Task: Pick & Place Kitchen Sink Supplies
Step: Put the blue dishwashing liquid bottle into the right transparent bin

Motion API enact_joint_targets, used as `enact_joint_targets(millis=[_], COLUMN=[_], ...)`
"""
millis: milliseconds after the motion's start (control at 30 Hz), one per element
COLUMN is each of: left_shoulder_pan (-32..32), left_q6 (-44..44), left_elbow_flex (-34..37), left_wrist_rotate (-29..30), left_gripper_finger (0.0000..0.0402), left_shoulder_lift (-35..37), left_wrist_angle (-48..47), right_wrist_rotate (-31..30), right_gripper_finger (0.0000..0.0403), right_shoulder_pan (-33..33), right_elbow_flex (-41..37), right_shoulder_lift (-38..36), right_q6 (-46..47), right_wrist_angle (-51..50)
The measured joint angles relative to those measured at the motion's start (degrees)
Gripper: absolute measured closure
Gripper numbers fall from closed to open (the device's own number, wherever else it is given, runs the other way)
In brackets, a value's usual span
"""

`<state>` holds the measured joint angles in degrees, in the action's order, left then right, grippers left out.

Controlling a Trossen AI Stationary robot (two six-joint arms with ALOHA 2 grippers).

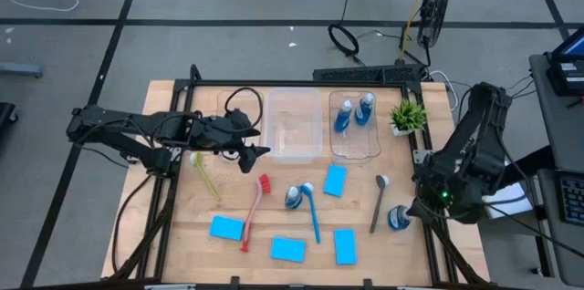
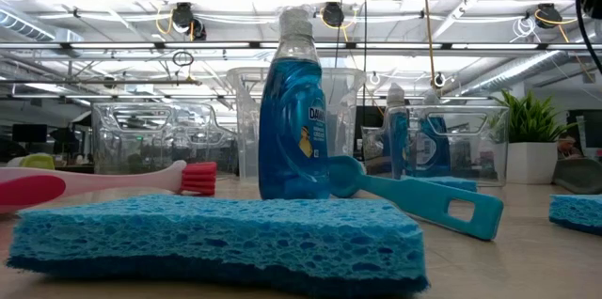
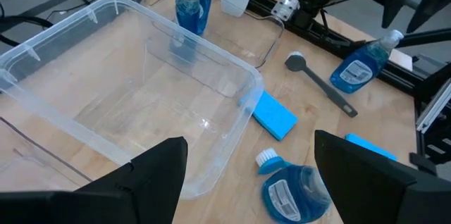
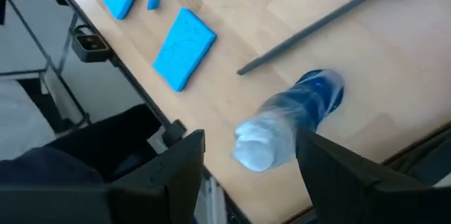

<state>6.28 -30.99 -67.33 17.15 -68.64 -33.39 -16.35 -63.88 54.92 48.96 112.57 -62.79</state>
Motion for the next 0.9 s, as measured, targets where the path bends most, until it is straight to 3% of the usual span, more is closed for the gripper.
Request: enact_joint_targets(millis=[600, 900], left_shoulder_pan=[0.00, 0.00], left_q6=[3.92, 3.87], left_elbow_flex=[0.00, 0.00], left_wrist_rotate=[0.00, -0.02], left_gripper_finger=[0.0094, 0.0094], left_shoulder_lift=[-0.02, -0.02], left_wrist_angle=[-1.49, -1.46], right_wrist_rotate=[-0.06, 5.97], right_gripper_finger=[0.0193, 0.0193], right_shoulder_pan=[0.02, 0.11], right_elbow_flex=[0.24, -0.39], right_shoulder_lift=[4.86, 7.25], right_q6=[11.02, 14.20], right_wrist_angle=[-0.86, -4.03])
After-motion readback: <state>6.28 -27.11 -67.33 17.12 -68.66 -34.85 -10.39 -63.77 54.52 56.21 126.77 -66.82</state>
